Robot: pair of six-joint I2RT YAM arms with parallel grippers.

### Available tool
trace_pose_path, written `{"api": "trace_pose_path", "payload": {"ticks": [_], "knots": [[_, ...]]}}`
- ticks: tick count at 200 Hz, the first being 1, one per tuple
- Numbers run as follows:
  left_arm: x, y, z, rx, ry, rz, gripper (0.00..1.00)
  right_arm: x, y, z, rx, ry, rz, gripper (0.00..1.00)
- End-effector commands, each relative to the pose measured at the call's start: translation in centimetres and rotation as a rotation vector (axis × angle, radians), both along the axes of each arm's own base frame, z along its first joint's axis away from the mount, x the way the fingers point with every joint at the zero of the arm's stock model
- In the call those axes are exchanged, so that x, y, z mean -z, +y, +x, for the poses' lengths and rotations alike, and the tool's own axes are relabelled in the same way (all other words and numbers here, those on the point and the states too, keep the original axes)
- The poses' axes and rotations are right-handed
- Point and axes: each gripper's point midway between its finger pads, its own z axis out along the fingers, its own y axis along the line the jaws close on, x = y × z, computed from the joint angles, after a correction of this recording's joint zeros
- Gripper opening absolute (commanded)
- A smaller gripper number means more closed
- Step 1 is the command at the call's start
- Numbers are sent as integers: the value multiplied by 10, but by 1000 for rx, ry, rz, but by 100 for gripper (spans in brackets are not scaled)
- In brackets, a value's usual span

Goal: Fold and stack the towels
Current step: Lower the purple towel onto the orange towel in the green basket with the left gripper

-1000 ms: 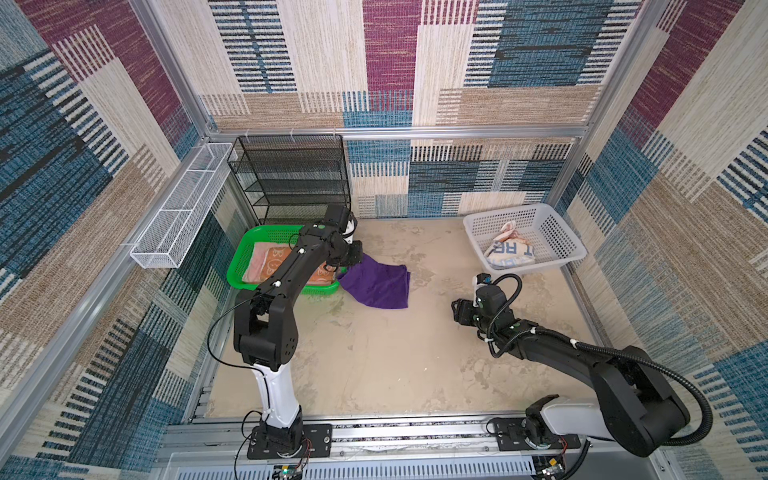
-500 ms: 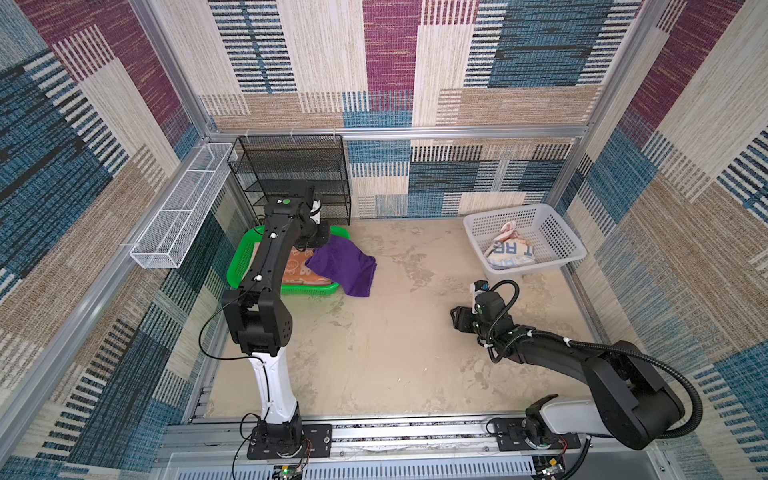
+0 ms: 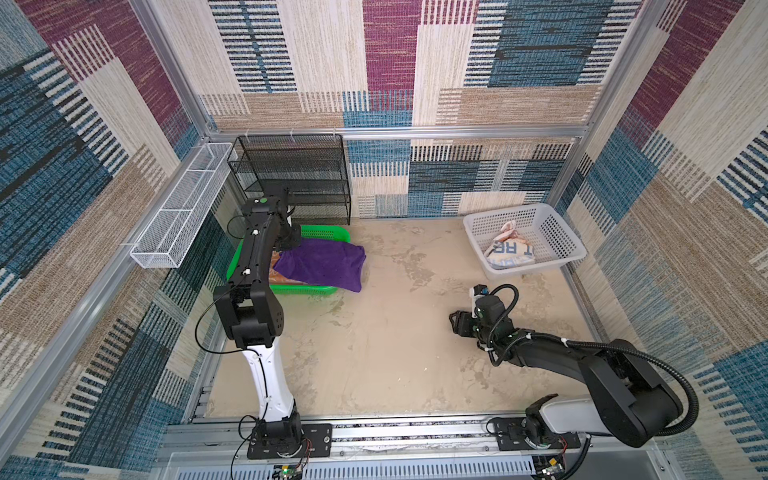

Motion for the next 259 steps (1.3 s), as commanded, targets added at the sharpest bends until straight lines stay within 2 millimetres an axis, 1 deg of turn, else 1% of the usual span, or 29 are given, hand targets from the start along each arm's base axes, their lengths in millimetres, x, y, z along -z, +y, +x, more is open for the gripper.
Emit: {"api": "trace_pose_path", "payload": {"ticks": [1,36,56,90,128,140,160,170,190,202,219,236,259], "knots": [[3,21,3,-9,25,116,0,-5,5,5,-3,-20,25,66],[18,41,12,-43,61,214,0,1,6,4,-7,1,24,66],[22,50,16,-57,69,252,0,5,8,4,-15,16,24,66],[24,59,23,-51,75,301,0,7,11,7,-22,28,28,66],[37,69,27,-51,103,363,0,3,15,9,-33,19,39,67],[40,73,27,-64,114,384,21,1,15,10,-34,14,40,67],[44,75,27,-71,119,403,39,-1,16,11,-38,9,41,67],[42,77,27,-79,116,410,45,-2,17,12,-41,6,40,67],[37,75,27,-86,99,401,53,-1,18,14,-47,6,33,67],[33,73,28,-85,85,384,56,0,18,15,-49,9,30,67],[26,65,28,-76,60,351,56,0,20,16,-58,9,31,67],[23,51,29,-49,41,303,57,-1,21,17,-61,6,33,68],[19,24,27,-16,16,220,58,-4,23,19,-66,-3,36,70]]}}
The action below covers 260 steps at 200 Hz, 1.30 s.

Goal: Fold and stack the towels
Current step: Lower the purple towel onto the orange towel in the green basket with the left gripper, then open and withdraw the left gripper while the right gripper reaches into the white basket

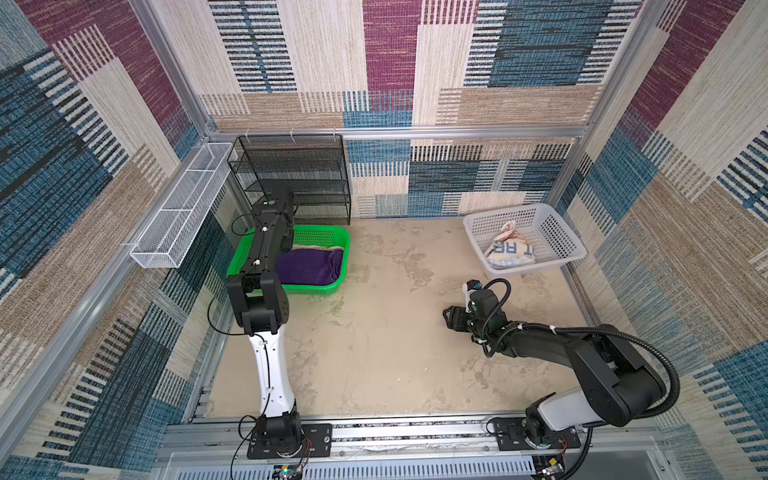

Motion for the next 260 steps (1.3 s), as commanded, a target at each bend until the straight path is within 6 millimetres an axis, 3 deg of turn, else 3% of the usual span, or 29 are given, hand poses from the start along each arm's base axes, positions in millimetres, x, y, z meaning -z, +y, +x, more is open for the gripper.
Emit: {"api": "trace_pose_path", "payload": {"ticks": [1,54,94,129,148,167,180,194,233,260], "knots": [[-3,-29,1,38,-35,-108,58,-6,5,3,-19,-19,13,70],[-6,-112,-8,148,-69,-334,58,-30,-1,10,-13,-82,-26,81],[-42,-178,-25,256,-199,-505,59,-53,-4,20,-9,-137,-69,89],[-65,-251,-59,414,-320,-659,59,-76,0,36,-8,-180,-81,100],[-66,-286,-81,482,-367,-766,74,-91,-2,49,15,-201,-115,100],[-64,-314,-101,543,-416,-868,81,-111,-11,66,72,-235,-161,100],[-57,-328,-116,576,-421,-935,86,-124,-21,78,126,-253,-179,100],[-53,-341,-129,608,-419,-990,99,-136,-37,92,188,-254,-176,100],[-34,-369,-160,678,-369,-1057,100,-157,-97,130,389,-266,-159,100],[-22,-384,-179,732,-342,-1100,100,-147,-143,154,534,-212,-177,100]]}}
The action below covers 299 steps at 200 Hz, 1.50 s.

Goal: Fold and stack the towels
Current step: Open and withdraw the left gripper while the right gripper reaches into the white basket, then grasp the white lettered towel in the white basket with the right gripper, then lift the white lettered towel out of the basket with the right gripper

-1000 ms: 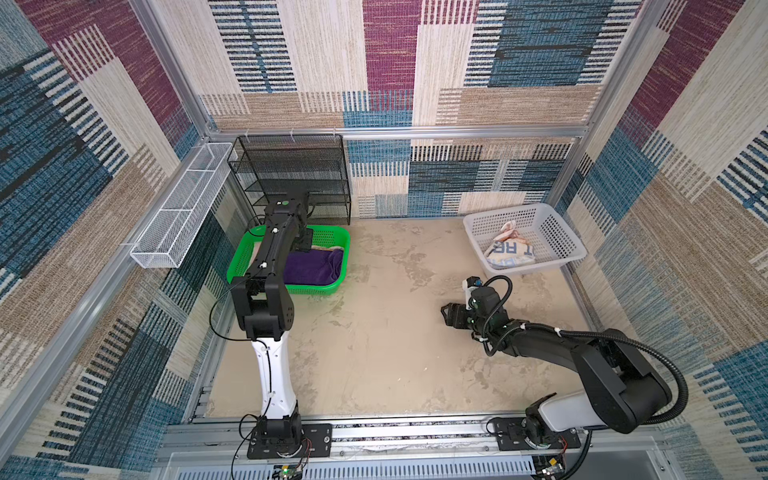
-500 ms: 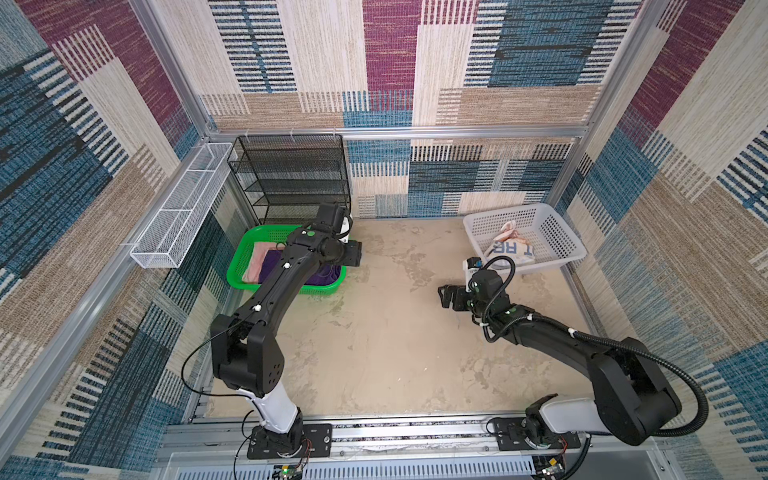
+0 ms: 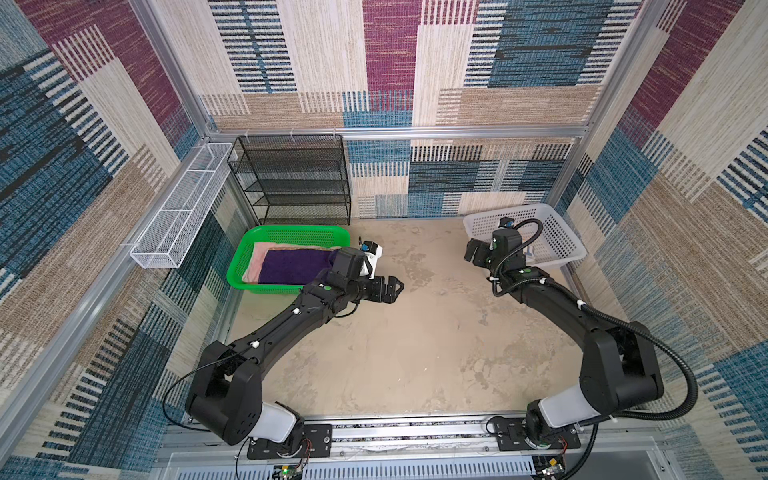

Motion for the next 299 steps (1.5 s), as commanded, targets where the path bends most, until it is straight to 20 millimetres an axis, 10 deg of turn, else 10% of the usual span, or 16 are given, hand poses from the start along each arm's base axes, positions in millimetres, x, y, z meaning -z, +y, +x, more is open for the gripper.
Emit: {"api": "trace_pose_path", "payload": {"ticks": [1,106,154,188,241,299], "knots": [[-11,-19,-8,57,-38,-90,100,8,-35,13,136,38,10,100],[24,-6,-17,11,-1,45,100,98,-86,72,276,241,34,98],[24,-1,-16,3,-17,75,100,118,-86,82,241,278,60,55],[27,1,-14,-13,-17,80,100,84,-88,84,221,198,32,0],[14,14,-11,-55,-72,123,100,0,-98,66,205,15,-85,0],[-5,28,-11,-117,-159,109,100,-121,-55,33,-69,-294,-88,0]]}}
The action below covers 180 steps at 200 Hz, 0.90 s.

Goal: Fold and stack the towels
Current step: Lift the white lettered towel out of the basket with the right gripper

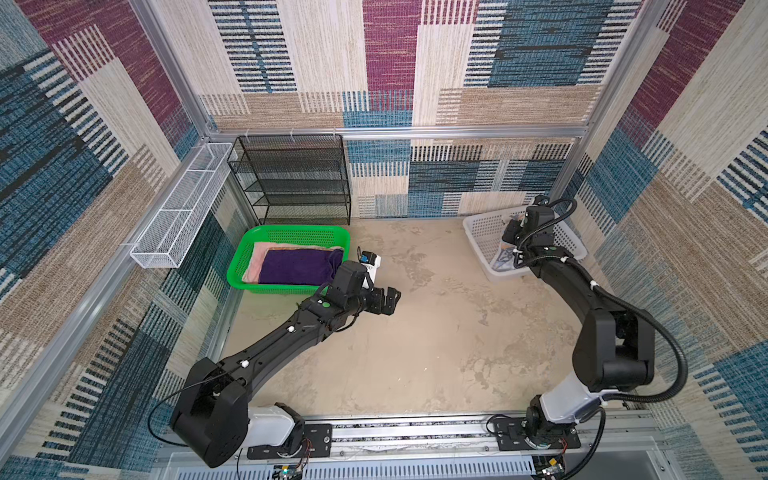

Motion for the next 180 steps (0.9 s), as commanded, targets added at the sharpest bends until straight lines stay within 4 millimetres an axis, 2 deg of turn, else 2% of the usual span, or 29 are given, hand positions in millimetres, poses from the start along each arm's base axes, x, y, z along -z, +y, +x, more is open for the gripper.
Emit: {"api": "trace_pose_path", "payload": {"ticks": [1,22,46,76,102,116,134,164,180], "knots": [[-9,6,4,-26,-58,1,100,-62,25,-4,-159,-177,-29,0],[-11,7,2,-33,-74,-18,100,-101,49,-20,-272,-259,-38,0],[-13,8,1,-34,-77,-24,100,-136,84,-41,-409,-326,-50,0],[-14,9,0,-39,-75,-30,100,-167,141,-73,-596,-390,-63,0],[-18,11,-1,-50,-83,-43,100,-183,187,-100,-754,-435,-23,0],[-20,14,-3,-60,-92,-45,100,-184,208,-114,-833,-443,25,0],[-23,21,-6,-79,-109,-44,100,-175,233,-128,-930,-426,86,0],[-31,34,-14,-104,-162,-39,100,-133,284,-150,-1094,-323,159,0],[-37,42,-18,-116,-195,-26,100,-103,308,-160,-1152,-246,175,0]]}}
